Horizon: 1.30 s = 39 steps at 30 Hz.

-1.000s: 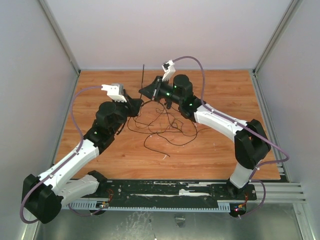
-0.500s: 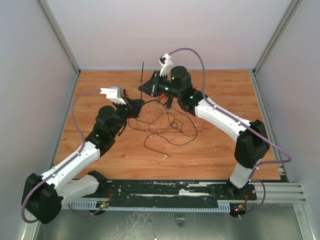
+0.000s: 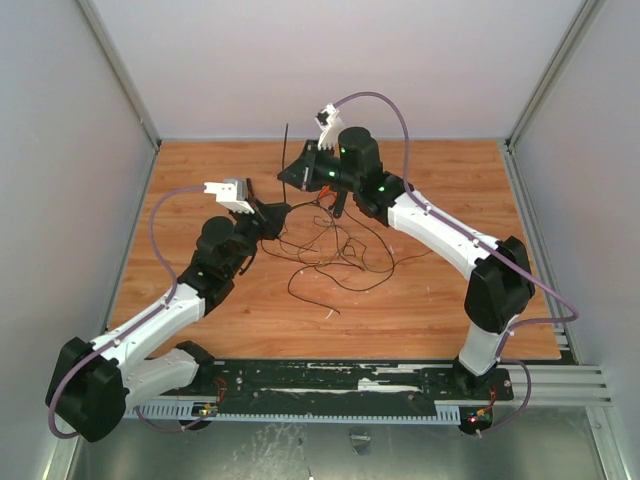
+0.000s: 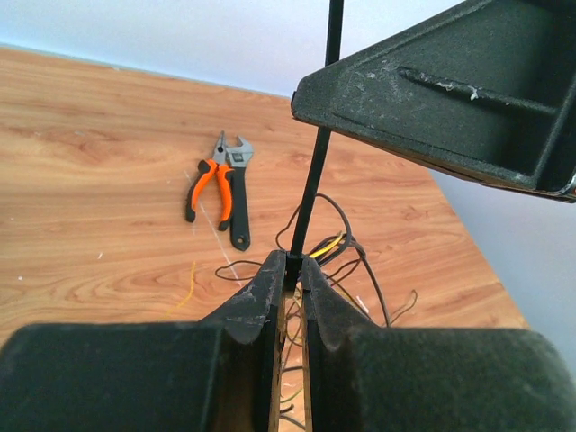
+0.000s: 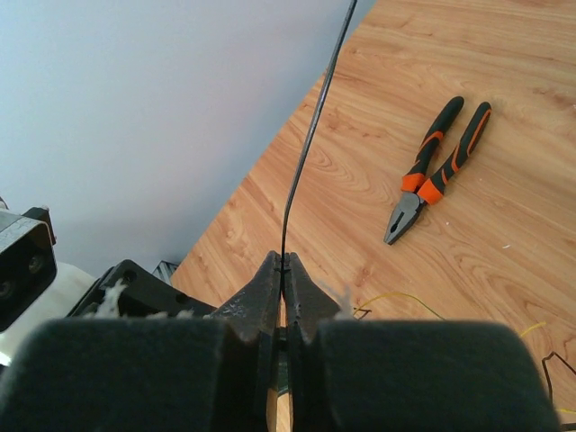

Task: Zip-tie the wires
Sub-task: Adjust the cable at the center of the board.

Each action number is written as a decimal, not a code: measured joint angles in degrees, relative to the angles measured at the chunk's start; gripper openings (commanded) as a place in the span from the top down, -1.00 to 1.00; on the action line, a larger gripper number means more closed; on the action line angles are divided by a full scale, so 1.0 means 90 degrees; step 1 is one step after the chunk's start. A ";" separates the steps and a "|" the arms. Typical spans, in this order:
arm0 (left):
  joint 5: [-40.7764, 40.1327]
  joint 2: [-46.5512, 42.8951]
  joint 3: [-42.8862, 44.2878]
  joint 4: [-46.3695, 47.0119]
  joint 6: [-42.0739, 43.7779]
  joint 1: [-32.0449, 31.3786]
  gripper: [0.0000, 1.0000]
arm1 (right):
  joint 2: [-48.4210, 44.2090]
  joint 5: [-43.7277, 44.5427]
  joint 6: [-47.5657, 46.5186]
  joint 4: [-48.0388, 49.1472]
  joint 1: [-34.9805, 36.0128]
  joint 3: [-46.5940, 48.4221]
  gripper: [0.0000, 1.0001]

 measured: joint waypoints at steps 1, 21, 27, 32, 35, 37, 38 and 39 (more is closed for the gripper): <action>-0.0022 0.0002 0.0000 -0.0002 0.0015 0.0000 1.00 | 0.0000 -0.0019 -0.0010 -0.0005 0.0000 0.0000 1.00; -0.0141 0.0160 0.0687 -0.0699 0.0510 -0.0017 0.16 | -0.0372 -0.0274 -0.0070 0.0437 -0.0032 -0.0493 1.00; -0.0138 0.0291 0.0833 -0.0697 0.0515 -0.0017 0.30 | -0.0376 -0.0267 -0.0073 0.0427 -0.0029 -0.0493 1.00; -0.0112 0.0376 0.0979 -0.0685 0.0563 -0.0017 0.55 | -0.0376 -0.0262 -0.0075 0.0427 -0.0027 -0.0493 1.00; -0.0070 0.0423 0.0986 -0.0670 0.0568 -0.0017 0.62 | -0.0376 -0.0262 -0.0078 0.0420 -0.0027 -0.0493 1.00; -0.0049 0.0444 0.0986 -0.0668 0.0578 -0.0017 0.62 | -0.0376 -0.0260 -0.0083 0.0406 -0.0027 -0.0493 1.00; -0.0041 0.0449 0.0986 -0.0665 0.0578 -0.0017 0.61 | -0.0376 -0.0257 -0.0085 0.0406 -0.0027 -0.0493 1.00; -0.0036 0.0459 0.0986 -0.0665 0.0578 -0.0017 0.60 | -0.0376 -0.0253 -0.0090 0.0401 -0.0027 -0.0493 1.00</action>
